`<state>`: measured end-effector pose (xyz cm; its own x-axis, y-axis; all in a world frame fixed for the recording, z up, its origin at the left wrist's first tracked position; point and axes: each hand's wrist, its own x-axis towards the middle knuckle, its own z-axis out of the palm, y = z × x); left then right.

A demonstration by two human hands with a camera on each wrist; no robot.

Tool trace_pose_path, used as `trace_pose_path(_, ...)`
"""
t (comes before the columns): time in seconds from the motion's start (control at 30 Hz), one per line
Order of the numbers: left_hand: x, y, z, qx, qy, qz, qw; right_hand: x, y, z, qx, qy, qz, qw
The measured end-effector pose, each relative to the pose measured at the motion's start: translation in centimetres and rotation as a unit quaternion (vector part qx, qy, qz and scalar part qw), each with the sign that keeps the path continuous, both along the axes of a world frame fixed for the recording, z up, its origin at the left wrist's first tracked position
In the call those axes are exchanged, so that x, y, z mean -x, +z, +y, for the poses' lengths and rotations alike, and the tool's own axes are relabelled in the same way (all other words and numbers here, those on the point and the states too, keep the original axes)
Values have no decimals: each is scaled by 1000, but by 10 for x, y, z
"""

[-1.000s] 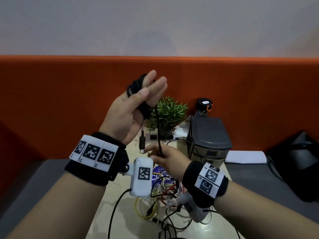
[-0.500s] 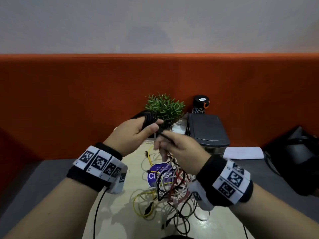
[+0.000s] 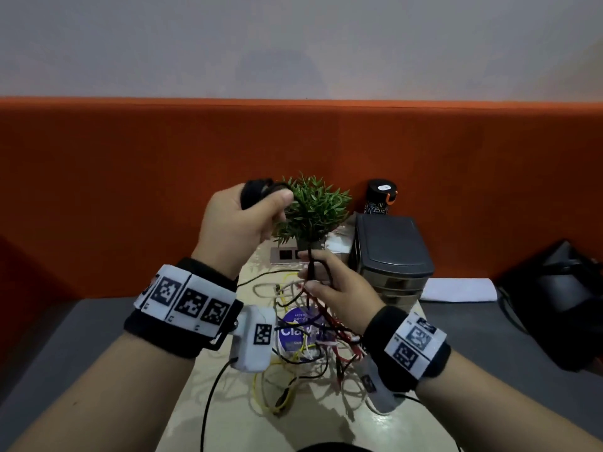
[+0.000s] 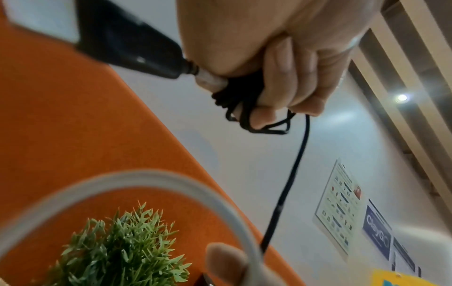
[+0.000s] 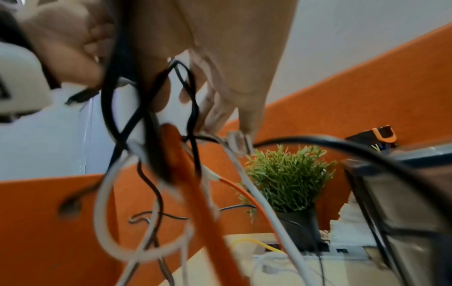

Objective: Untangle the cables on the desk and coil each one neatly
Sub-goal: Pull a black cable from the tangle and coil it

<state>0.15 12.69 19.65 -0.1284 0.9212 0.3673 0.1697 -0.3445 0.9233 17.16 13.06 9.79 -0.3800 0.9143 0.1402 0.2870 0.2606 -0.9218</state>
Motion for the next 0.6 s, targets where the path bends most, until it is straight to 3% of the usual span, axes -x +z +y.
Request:
trace_pose_path(0.17,3,13,4,-44,79,-24,996,-13,-14,-1,30,-37,7,999)
trace_pose_path(0.37,8,28,7,-102,113,-58,987,-21,-24,8,77,-86,13,993)
trace_pose_path(0.47,11,37,11,-108,125,-101,981,-29,-19,11,106,-112,55,987)
trace_pose_path(0.53,12,39,13,-107,118,-43,986,-36,-14,12,111,-138,75,981)
trace_pose_path(0.6,11,36,13,-100,103,74,987,-43,-11,16,69,-160,30,984)
